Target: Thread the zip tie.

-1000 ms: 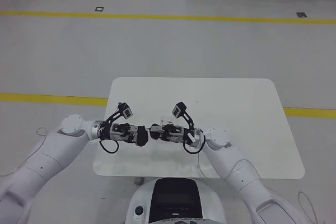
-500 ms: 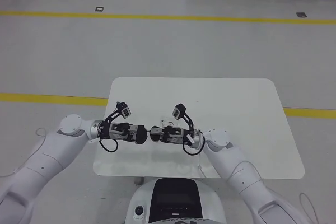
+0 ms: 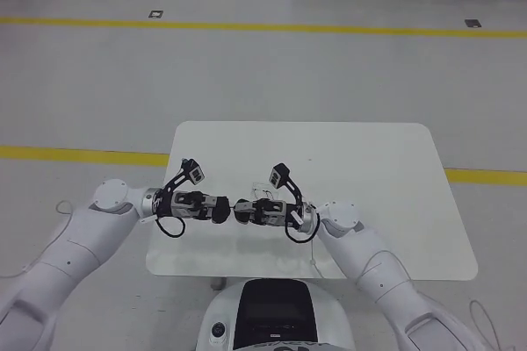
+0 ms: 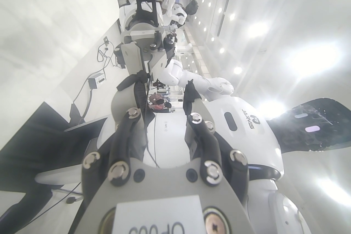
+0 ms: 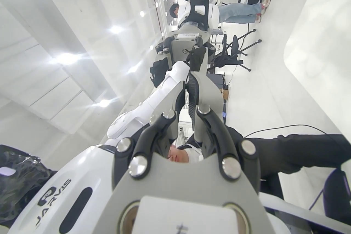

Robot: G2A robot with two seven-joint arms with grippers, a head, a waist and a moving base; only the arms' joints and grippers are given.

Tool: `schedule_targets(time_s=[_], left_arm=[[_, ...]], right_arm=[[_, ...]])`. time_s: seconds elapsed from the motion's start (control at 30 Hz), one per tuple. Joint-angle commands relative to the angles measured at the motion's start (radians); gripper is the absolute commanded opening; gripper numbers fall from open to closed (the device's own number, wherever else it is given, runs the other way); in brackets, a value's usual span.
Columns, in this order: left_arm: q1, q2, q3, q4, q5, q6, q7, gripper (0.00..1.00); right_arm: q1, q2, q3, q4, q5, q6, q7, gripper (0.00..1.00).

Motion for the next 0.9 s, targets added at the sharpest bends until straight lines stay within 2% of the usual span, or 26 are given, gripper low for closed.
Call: schedule_targets(time_s=[0.0,0.4,0.87], left_arm=[[0.001,-0.001,-0.001,0.001,0.003,0.000,0.000,0.25],[-0.006,-0.010,0.011,0.017,0.006,0.000,0.000,0.18],[-0.016,-0.014,0.028,0.027,0.003,0.000,0.000,0.15]], right_arm=[[0.002,0.000,-0.003,0.002,0.002,-0.001,-0.001,0.00],[0.011,0.003,-0.015,0.011,0.013,-0.008,-0.002,0.00],[0.018,0.007,-0.028,0.015,0.023,-0.010,-0.002,0.00]])
